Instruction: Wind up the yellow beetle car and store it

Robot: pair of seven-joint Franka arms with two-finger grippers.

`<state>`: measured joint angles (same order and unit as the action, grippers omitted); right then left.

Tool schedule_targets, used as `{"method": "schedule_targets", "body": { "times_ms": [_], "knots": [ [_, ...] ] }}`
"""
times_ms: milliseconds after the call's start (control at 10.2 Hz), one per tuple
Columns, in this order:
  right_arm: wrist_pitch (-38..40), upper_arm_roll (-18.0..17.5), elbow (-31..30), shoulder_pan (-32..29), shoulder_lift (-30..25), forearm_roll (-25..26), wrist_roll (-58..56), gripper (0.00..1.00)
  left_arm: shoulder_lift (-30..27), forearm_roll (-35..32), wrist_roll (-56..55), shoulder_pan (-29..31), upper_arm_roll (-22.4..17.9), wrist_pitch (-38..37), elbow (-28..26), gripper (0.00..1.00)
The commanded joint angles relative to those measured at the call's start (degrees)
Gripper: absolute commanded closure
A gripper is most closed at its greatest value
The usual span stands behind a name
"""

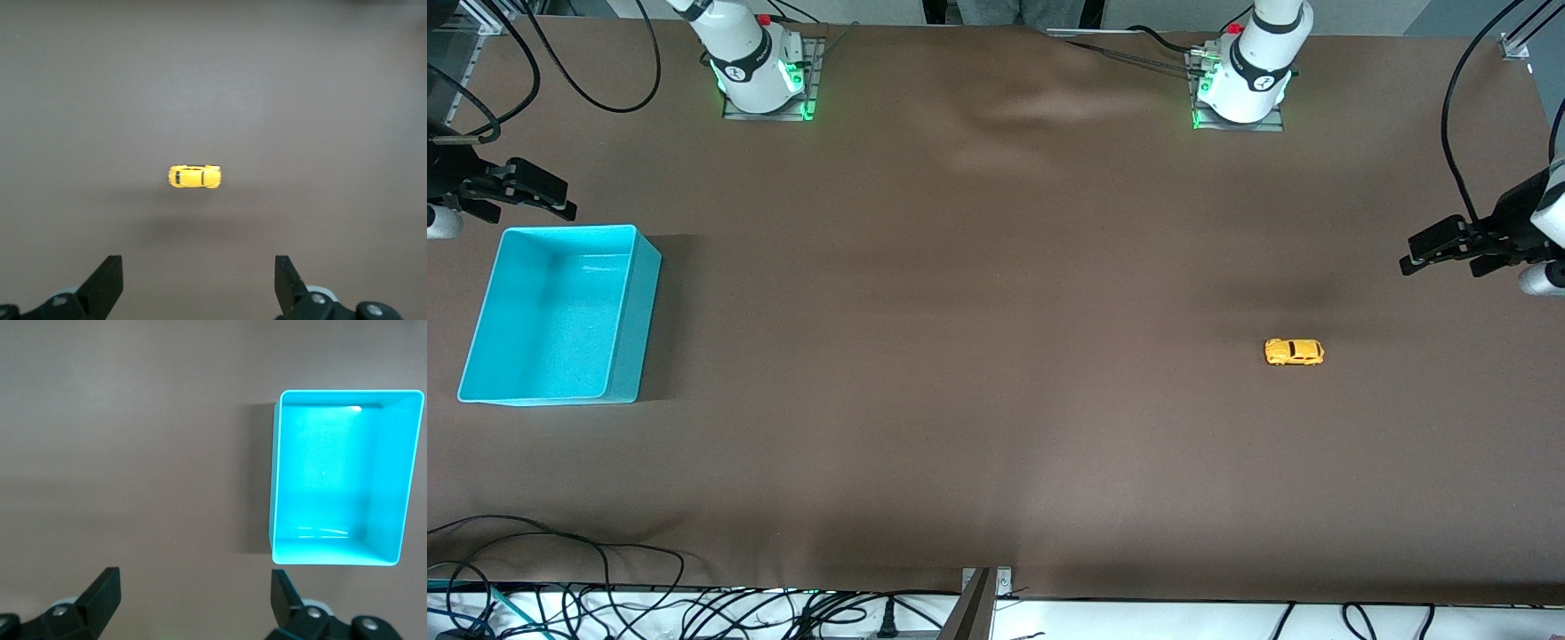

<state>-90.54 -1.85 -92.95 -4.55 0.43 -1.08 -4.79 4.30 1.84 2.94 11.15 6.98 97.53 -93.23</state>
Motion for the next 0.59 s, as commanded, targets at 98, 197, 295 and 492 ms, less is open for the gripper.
{"method": "schedule_targets", "body": {
  "times_ms": [98, 197, 295, 492],
  "knots": [
    [0.7, -0.2, 0.6, 0.1, 0.1, 0.9, 0.7, 0.00, -0.3, -4.4, 1.0, -0.3, 0.9, -0.3, -1.2, 0.00],
    [0.7, -0.2, 0.6, 0.1, 0.1, 0.9, 0.7, 0.00, -0.3, -4.3, -0.6, -0.3, 0.9, -1.2, -1.4, 0.00],
    [0.7, -0.2, 0.6, 0.1, 0.1, 0.9, 0.7, 0.00, -0.3, -4.3, -4.5, -0.2, 0.9, -3.6, -1.3, 0.00],
    [0.7, -0.2, 0.6, 0.1, 0.1, 0.9, 0.7, 0.00, 0.9, -4.0, -6.6, 0.3, 0.8, -3.7, -1.3, 0.00]
  ]
}}
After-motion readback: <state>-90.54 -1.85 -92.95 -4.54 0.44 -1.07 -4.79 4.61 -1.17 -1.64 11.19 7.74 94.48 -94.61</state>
